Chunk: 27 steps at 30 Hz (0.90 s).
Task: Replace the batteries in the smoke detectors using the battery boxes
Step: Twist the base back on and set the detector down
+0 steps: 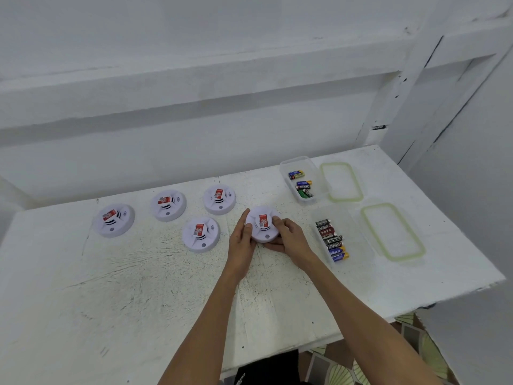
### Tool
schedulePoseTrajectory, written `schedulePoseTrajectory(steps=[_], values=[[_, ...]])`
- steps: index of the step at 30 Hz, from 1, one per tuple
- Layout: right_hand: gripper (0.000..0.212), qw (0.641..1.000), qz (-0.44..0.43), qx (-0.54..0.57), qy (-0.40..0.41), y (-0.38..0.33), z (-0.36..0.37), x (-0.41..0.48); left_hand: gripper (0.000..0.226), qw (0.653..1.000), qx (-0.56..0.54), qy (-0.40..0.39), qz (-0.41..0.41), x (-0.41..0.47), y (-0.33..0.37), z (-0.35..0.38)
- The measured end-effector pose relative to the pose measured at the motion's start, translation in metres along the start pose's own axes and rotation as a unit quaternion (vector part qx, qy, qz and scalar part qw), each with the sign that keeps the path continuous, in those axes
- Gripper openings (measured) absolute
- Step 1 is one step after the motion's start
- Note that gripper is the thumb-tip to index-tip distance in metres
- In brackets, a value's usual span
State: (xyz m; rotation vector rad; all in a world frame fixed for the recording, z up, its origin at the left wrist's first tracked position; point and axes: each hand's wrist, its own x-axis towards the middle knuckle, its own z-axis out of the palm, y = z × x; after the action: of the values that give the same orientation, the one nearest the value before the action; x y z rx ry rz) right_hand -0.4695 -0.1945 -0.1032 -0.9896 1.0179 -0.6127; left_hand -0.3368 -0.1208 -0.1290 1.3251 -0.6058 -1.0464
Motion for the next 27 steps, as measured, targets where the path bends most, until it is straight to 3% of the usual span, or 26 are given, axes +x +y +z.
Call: schedulePoseTrajectory(steps=[27], values=[[0.048,1.0,0.002,0.0,0.001,-0.0047,0.0019,-0.005,0.043,1.0,-0.014,0.006,-0.012,-0.0065,0.0083,0.0025]])
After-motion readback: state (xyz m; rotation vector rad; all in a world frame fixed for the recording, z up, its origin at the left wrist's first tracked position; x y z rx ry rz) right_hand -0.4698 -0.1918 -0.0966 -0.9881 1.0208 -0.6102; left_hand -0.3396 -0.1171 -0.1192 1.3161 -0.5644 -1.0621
